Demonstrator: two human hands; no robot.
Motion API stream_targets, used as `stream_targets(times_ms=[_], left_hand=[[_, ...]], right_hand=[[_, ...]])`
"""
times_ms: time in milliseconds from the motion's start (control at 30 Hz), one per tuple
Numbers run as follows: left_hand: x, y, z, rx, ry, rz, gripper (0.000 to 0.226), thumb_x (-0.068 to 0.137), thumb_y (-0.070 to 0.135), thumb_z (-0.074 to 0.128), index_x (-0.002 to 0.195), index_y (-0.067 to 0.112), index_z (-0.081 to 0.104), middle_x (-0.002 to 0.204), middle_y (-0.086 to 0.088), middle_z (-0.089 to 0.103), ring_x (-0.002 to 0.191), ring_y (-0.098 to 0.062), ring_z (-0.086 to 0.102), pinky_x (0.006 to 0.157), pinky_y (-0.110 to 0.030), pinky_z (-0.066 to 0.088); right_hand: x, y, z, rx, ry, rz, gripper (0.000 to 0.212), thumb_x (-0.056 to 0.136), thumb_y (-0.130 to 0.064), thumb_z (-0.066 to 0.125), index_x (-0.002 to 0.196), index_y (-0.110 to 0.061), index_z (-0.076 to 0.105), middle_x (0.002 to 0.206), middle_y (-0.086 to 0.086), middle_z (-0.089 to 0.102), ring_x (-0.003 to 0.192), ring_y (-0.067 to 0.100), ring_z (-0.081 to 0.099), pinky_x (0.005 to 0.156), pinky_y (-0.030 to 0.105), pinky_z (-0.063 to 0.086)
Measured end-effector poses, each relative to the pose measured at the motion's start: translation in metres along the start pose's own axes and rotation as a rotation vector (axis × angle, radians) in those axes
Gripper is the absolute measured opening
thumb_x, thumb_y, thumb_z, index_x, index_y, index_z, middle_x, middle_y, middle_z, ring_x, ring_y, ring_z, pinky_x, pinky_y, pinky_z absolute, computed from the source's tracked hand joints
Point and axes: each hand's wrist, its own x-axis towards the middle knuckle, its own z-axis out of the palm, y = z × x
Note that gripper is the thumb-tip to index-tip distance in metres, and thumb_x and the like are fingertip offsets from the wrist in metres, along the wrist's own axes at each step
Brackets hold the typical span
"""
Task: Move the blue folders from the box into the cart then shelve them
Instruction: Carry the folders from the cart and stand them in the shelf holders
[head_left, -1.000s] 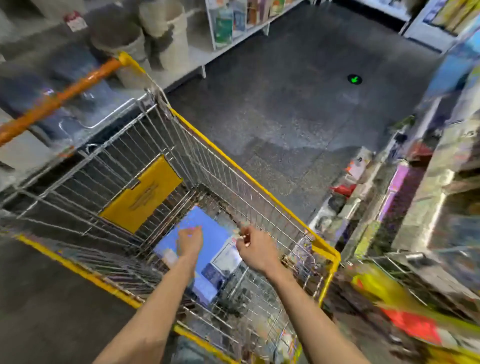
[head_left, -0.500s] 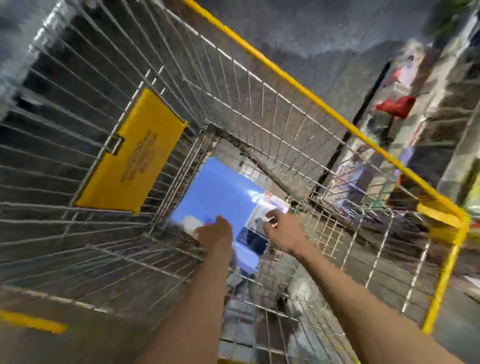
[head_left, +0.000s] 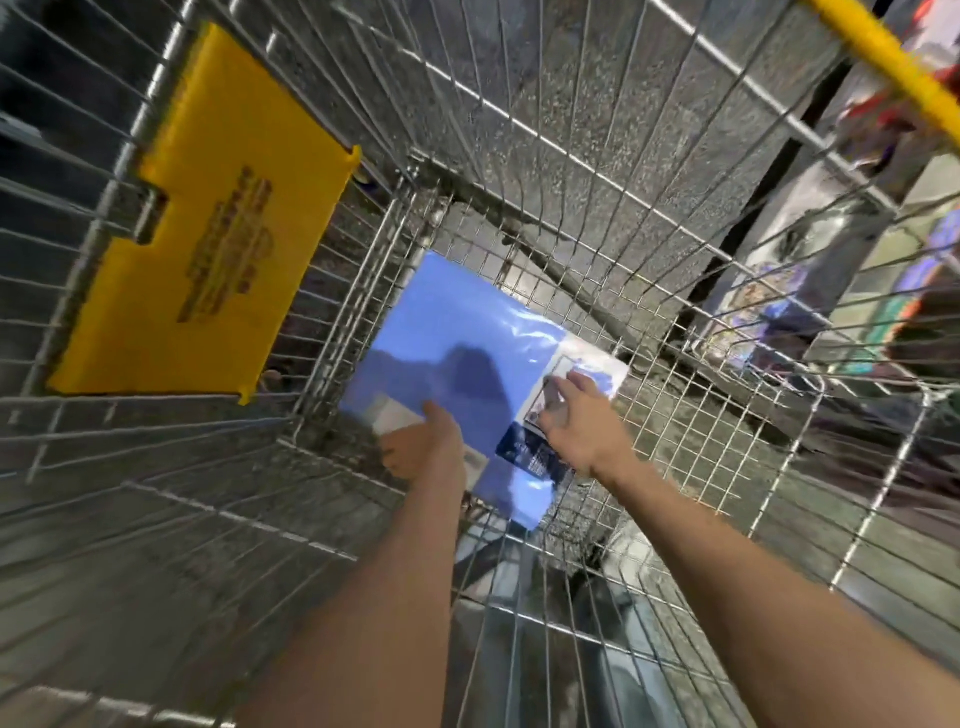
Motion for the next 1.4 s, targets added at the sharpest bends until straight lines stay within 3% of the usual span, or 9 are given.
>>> stream_targets(times_ms=[300, 467, 733, 933, 1067, 1133, 1233, 1300, 1400], left_hand=[[0.025, -0.017, -0.008, -0.069, 0.026, 0.093, 0.079, 0.095, 0.051, 0.059, 0.141, -0.01, 0.038, 0.142, -0.028, 0.045, 0.127, -0.042, 0.051, 0.105, -0.049, 0.045], [0.007, -0.016, -0.024, -0.422, -0.046, 0.144, 0.07, 0.088, 0.039, 0.074, 0.145, 0.011, 0.045, 0.134, -0.008, 0.057, 0.116, -0.034, 0.06, 0.096, -0.048, 0.053], [-0.075, 0.019, -0.068, -0.626, -0.354, 0.405, 0.05, 0.1, 0.031, 0.059, 0.145, 0.016, 0.042, 0.13, -0.003, 0.06, 0.113, -0.024, 0.06, 0.096, -0.039, 0.049], [-0.142, 0.028, -0.112, -0.502, -0.404, 0.748, 0.032, 0.103, 0.02, 0.055, 0.132, 0.017, 0.042, 0.119, 0.004, 0.059, 0.104, -0.013, 0.059, 0.074, -0.003, 0.04], [-0.195, 0.031, -0.154, -0.422, -0.479, 0.906, 0.016, 0.103, 0.037, 0.053, 0.104, 0.023, 0.06, 0.103, -0.001, 0.07, 0.092, -0.019, 0.065, 0.078, -0.031, 0.051], [-0.224, 0.026, -0.173, -0.365, -0.473, 0.988, 0.031, 0.1, 0.049, 0.05, 0.09, 0.023, 0.062, 0.084, 0.003, 0.07, 0.079, -0.015, 0.067, 0.072, -0.028, 0.051], [-0.275, 0.007, -0.201, -0.348, -0.494, 1.084, 0.033, 0.105, 0.043, 0.045, 0.086, 0.022, 0.062, 0.079, 0.008, 0.067, 0.066, 0.005, 0.062, 0.06, -0.012, 0.045], [-0.304, -0.006, -0.215, -0.36, -0.498, 1.145, 0.035, 0.105, 0.044, 0.044, 0.088, 0.021, 0.064, 0.083, 0.005, 0.069, 0.074, -0.002, 0.065, 0.065, -0.015, 0.046], [-0.349, -0.026, -0.238, -0.447, -0.526, 1.19, 0.038, 0.104, 0.043, 0.045, 0.093, 0.013, 0.065, 0.088, -0.005, 0.072, 0.08, -0.015, 0.068, 0.075, -0.028, 0.051]], right_hand=[[0.004, 0.008, -0.001, -0.038, -0.039, -0.012, 0.047, 0.096, -0.019, 0.053, 0.139, -0.005, 0.042, 0.155, 0.017, 0.032, 0.135, 0.038, 0.042, 0.111, 0.049, 0.034], [0.002, 0.007, -0.011, 0.079, -0.09, 0.031, 0.027, 0.092, -0.024, 0.053, 0.115, -0.009, 0.051, 0.116, 0.015, 0.06, 0.103, 0.034, 0.061, 0.092, 0.049, 0.052], [-0.044, -0.034, -0.044, 0.249, 0.127, -0.102, 0.045, 0.098, -0.033, 0.058, 0.135, -0.007, 0.057, 0.137, 0.008, 0.058, 0.124, 0.025, 0.054, 0.098, 0.027, 0.037], [-0.095, -0.063, -0.076, 0.534, 0.1, -0.175, 0.05, 0.098, -0.039, 0.058, 0.144, -0.02, 0.052, 0.147, -0.009, 0.051, 0.13, 0.004, 0.051, 0.115, 0.031, 0.037], [-0.156, -0.077, -0.107, 0.583, 0.05, -0.262, 0.05, 0.1, -0.033, 0.055, 0.147, -0.016, 0.047, 0.147, -0.009, 0.047, 0.126, -0.001, 0.046, 0.094, 0.003, 0.037], [-0.187, -0.076, -0.12, 0.639, 0.078, -0.285, 0.047, 0.102, -0.031, 0.053, 0.145, -0.013, 0.049, 0.145, -0.002, 0.051, 0.119, 0.001, 0.049, 0.075, -0.004, 0.04], [-0.24, -0.074, -0.133, 0.759, 0.1, -0.364, 0.064, 0.093, -0.057, 0.056, 0.143, -0.018, 0.053, 0.145, 0.001, 0.053, 0.129, 0.012, 0.053, 0.097, 0.015, 0.045], [-0.271, -0.069, -0.141, 0.81, 0.131, -0.438, 0.084, 0.075, -0.077, 0.06, 0.141, -0.026, 0.055, 0.146, -0.002, 0.054, 0.129, 0.013, 0.055, 0.108, 0.037, 0.046], [-0.32, -0.064, -0.162, 0.812, 0.179, -0.521, 0.063, 0.091, -0.054, 0.06, 0.143, -0.02, 0.052, 0.146, -0.003, 0.053, 0.13, 0.018, 0.055, 0.108, 0.038, 0.045]])
